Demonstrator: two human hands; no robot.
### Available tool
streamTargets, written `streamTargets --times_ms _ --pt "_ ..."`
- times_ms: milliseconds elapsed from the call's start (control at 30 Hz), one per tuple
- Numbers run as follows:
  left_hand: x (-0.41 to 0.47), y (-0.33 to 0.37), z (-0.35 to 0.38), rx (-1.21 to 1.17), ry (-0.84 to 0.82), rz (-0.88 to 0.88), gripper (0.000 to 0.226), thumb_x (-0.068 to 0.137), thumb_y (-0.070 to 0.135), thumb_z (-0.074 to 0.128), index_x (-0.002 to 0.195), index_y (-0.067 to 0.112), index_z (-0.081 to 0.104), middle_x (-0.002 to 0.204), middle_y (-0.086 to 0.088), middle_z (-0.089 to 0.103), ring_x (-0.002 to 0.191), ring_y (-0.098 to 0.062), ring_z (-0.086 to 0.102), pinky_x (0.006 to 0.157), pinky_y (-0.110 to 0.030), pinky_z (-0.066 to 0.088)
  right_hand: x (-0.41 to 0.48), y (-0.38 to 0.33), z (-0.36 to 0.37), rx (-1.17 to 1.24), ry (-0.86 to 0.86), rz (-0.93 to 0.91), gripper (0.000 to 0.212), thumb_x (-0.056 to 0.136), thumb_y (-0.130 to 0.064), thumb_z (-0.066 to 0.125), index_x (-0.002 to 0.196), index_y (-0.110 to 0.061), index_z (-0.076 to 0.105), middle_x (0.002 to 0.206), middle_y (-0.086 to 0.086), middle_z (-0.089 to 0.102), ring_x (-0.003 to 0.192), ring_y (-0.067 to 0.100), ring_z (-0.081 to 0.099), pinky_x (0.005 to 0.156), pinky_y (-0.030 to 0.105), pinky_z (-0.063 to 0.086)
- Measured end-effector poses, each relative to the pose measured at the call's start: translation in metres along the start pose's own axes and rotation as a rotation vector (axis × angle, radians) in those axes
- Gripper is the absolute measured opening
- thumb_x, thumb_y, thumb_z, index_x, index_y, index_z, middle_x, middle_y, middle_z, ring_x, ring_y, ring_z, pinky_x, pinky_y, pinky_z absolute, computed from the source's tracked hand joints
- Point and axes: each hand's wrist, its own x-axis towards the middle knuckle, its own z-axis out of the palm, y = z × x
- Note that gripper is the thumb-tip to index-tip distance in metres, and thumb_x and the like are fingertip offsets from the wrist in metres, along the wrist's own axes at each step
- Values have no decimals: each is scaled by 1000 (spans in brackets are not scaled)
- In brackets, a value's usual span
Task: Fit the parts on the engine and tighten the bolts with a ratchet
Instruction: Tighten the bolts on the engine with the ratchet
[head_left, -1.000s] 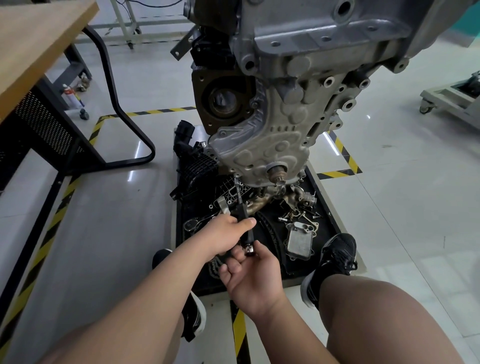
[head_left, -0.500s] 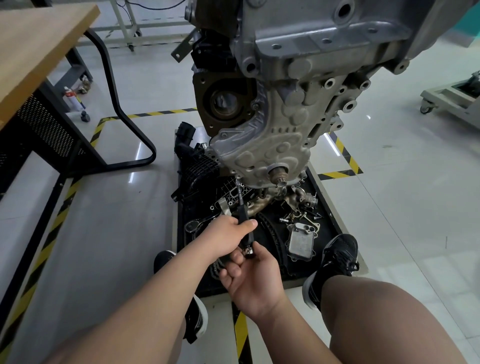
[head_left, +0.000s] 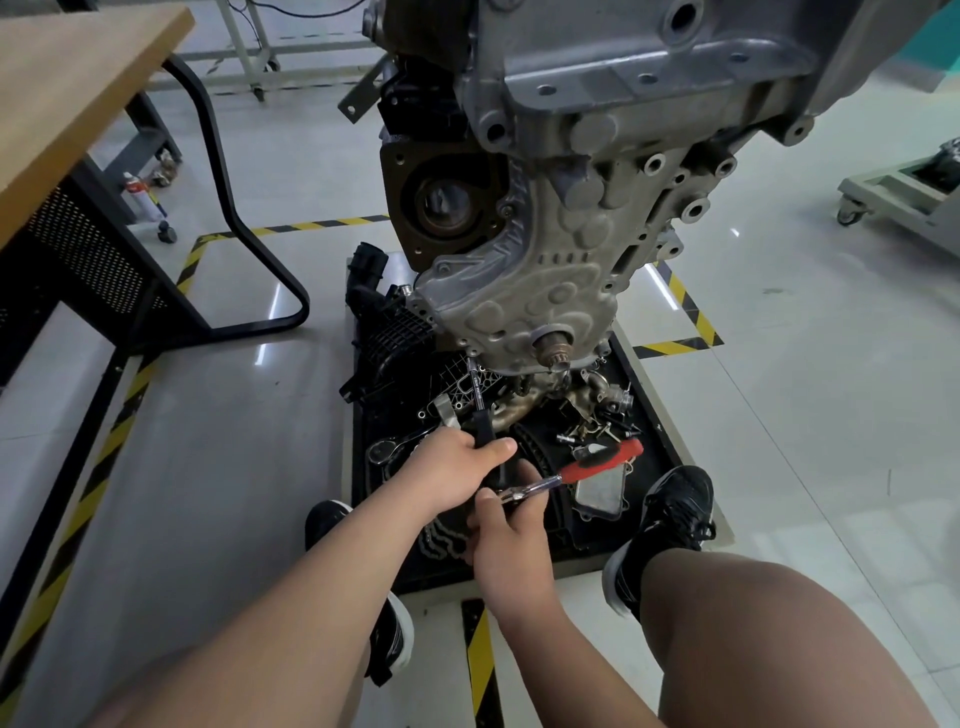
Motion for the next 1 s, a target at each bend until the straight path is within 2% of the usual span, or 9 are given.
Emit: streamTargets --times_ms 33,133,267,367,533,633,800,900,1000 --pt "0 0 0 5 5 3 49 83 60 62 52 23 49 33 16 39 32 2 41 45 -21 31 -2 1 0 -83 -2 -64 45 101 -21 47 135 -41 26 93 -15 65 71 -3 59 70 20 47" --pt "1 0 -1 27 12 9 49 82 60 62 54 21 52 32 15 39 31 1 40 37 -16 31 -5 1 -1 -305 -23 -169 44 101 -24 44 127 -49 20 84 -14 56 58 -2 53 59 22 42" --pt "1 -3 0 39 32 6 48 81 61 63 59 18 58 35 14 39 32 0 40 44 -20 30 -5 0 -1 -327 -29 -178 36 103 -26 39 134 -35 22 89 -15 54 61 -7 55 60 15 40" --pt "0 -3 1 25 38 34 52 82 58 65 53 20 45 35 14 34 32 -2 35 41 -18 27 -2 -3 1 -110 -27 -93 34 104 -23 37 136 -29 29 100 -10 58 75 -5 56 74 18 43" --pt "2 -3 -3 22 2 87 51 85 59 60 58 16 50 49 6 43 46 -11 41 53 -28 34 5 -8 -3 302 -7 175 17 105 -24 37 119 -22 45 66 3 56 48 16 46 57 34 50" --pt "2 -5 -3 20 -10 74 52 84 60 60 55 20 44 43 12 38 39 -5 37 51 -26 32 8 -8 -3 482 -12 273 25 105 -26 36 114 -7 49 63 6 55 43 17 41 56 35 49" --pt "2 -4 -4 -25 -14 65 49 86 57 60 55 21 48 38 15 42 34 2 39 51 -25 33 6 -10 -1 759 -78 399 36 104 -35 34 97 -5 52 61 5 50 41 16 36 57 33 48" --pt "1 -4 -7 -48 -6 72 47 88 55 58 57 21 56 39 18 48 42 4 47 54 -26 34 6 -11 -1 883 -124 465 47 103 -43 31 86 -5 53 60 3 47 42 15 35 58 32 46" --pt "1 -4 -8 -58 -7 57 45 87 58 57 68 19 65 55 15 59 60 -4 56 59 -26 38 5 -12 1 933 -141 498 50 103 -44 31 81 -5 54 58 2 46 41 14 36 56 30 47"
